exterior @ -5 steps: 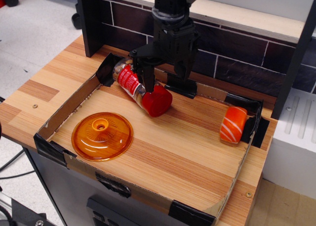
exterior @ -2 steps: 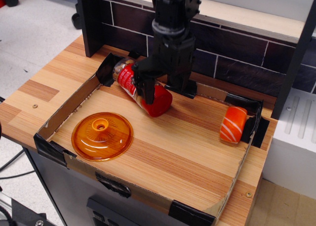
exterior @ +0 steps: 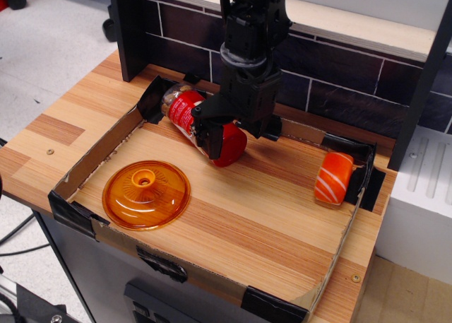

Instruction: Upright basil bottle

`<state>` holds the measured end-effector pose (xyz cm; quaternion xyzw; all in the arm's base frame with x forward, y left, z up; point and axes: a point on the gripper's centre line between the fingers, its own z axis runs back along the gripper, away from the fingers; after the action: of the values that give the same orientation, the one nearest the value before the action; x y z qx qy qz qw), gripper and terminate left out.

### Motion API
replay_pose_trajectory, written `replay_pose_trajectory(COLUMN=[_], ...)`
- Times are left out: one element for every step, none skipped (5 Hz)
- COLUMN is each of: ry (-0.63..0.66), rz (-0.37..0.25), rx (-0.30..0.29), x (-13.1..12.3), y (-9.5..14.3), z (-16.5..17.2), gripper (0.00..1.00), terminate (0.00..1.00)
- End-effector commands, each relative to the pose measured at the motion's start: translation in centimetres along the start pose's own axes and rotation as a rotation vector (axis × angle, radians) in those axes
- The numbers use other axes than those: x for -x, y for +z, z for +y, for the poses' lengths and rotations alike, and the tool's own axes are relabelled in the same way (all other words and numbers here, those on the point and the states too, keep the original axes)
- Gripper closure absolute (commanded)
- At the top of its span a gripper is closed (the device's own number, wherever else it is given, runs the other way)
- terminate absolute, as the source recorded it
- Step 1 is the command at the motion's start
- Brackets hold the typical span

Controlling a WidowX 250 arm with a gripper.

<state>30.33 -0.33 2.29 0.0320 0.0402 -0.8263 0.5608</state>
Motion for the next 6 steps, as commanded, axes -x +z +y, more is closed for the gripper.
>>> replay_pose_trajectory(ry=[0.033,0.040,0.052,0.090,0.122,0.146], rz=[0.004,0.004,0.000,0.012,0.000,-0.017], rx=[-0.012,-0.009,-0.023,-0.044,-0.038,-0.030], x=[-0.2,-0.1,-0.1,-0.1,-0.5,-0.9], y=[-0.6,-0.9,-0.7,0.6,2.2,3.5], z=[1.4,1.3,1.1,0.7,0.3,0.2], gripper=[0.00,0.00,1.00,1.00,1.00,1.00], terminate=[0.00,0.00,0.00,0.00,0.00,0.00])
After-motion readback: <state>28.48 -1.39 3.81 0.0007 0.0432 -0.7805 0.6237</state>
